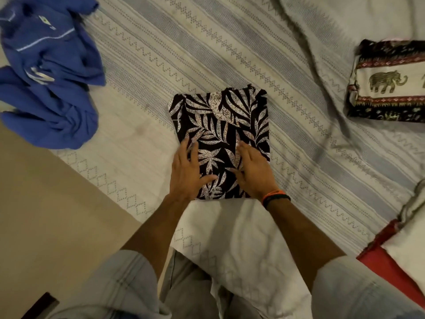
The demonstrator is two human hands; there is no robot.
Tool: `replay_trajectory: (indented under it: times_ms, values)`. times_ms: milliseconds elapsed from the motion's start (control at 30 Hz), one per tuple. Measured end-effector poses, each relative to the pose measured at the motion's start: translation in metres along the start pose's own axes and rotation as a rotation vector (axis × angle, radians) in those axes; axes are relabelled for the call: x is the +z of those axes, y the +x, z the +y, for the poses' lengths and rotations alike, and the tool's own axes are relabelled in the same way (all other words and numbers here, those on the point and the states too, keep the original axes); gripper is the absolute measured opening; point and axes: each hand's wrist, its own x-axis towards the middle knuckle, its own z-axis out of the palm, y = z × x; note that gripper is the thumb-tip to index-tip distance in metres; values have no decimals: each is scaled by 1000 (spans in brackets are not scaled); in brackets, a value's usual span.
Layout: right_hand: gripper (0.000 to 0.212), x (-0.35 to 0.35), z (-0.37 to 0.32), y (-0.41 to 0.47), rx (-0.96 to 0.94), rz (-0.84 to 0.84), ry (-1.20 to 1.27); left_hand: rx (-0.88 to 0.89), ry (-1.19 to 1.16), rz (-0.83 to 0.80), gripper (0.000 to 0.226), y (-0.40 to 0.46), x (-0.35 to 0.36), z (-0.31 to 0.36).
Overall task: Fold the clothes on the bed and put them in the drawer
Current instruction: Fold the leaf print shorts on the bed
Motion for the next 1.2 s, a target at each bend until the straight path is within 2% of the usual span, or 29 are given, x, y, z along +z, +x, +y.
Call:
replay_trajectory:
  times_ms: [67, 133, 233, 333, 433, 533, 700, 833, 1200]
  values:
    - [64, -9, -6, 2, 122, 265, 119, -142, -279, 190, 112, -3, -7, 6]
    - [75, -14, -3, 8, 288, 367, 144, -323, -523, 257, 104, 1, -8, 5]
    - [96, -12, 5, 19, 518, 254, 327, -556, -752, 252, 94, 14, -13, -2]
    - [96, -11, 8, 25, 601, 248, 576, -677, -875, 161, 89, 27, -18, -6]
    - [88, -15, 5, 31, 644, 197, 707, -683, -971, 45, 88, 34, -20, -6]
    - [84, -17, 1, 36, 677, 161, 761, -692, -1059, -56, 70, 39, -26, 5]
    - [54, -16, -2, 37, 567, 125, 771, -668, -1025, -41, 57, 43, -25, 14]
    - [55, -20, -7, 32, 496, 127, 809, -607, -1066, -7, 40, 35, -29, 17]
    - [53, -58, -18, -19, 359, 248, 902, -410, -1097, 14, 50, -4, -75, 51]
